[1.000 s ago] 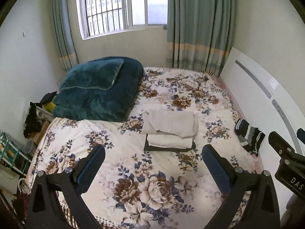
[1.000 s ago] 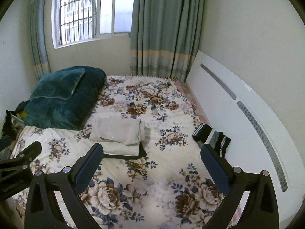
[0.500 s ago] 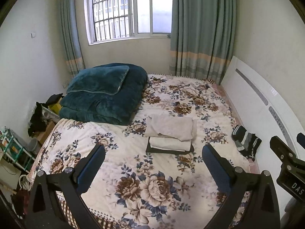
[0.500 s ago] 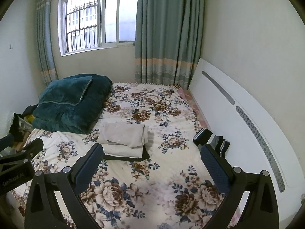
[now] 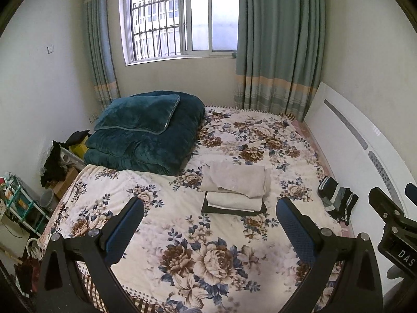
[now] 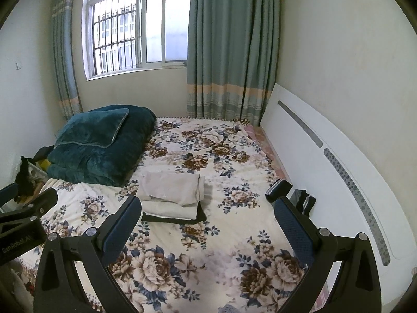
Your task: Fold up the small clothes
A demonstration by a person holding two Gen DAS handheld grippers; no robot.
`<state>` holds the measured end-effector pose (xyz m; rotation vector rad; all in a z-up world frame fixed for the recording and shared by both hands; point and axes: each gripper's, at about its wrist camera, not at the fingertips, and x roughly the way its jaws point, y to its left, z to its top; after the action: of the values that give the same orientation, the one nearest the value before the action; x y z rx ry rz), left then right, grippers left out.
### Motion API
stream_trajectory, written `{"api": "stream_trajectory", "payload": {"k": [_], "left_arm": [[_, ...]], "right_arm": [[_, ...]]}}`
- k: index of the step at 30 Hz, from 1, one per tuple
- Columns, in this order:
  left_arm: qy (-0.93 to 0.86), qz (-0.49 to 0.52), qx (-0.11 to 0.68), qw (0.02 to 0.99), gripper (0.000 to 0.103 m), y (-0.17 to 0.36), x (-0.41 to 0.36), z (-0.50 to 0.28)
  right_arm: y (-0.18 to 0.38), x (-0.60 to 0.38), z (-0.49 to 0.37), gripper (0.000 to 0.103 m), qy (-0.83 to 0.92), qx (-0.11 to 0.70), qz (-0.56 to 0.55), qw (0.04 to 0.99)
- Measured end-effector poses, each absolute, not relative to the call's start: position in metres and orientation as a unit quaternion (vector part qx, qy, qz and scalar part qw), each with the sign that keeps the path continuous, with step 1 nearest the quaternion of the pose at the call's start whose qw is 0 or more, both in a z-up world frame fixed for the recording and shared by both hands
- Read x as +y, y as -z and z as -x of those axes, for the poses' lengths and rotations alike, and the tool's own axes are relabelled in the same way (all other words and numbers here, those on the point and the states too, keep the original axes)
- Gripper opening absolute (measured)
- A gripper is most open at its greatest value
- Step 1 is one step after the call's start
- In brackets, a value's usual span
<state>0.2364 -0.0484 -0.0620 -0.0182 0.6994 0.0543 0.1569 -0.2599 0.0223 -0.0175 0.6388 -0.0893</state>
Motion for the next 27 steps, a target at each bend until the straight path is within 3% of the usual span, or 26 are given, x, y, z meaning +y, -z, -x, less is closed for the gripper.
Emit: {"api": "stream_trajectory", "payload": {"k": [27], "left_arm": [[-0.036, 0.01, 0.325, 0.945, 0.103, 0.045, -0.06, -0.226]], "right_arm": [[-0.026, -0.252, -0.154, 0.103, 0.026, 0.309, 0.012, 0.951]]}}
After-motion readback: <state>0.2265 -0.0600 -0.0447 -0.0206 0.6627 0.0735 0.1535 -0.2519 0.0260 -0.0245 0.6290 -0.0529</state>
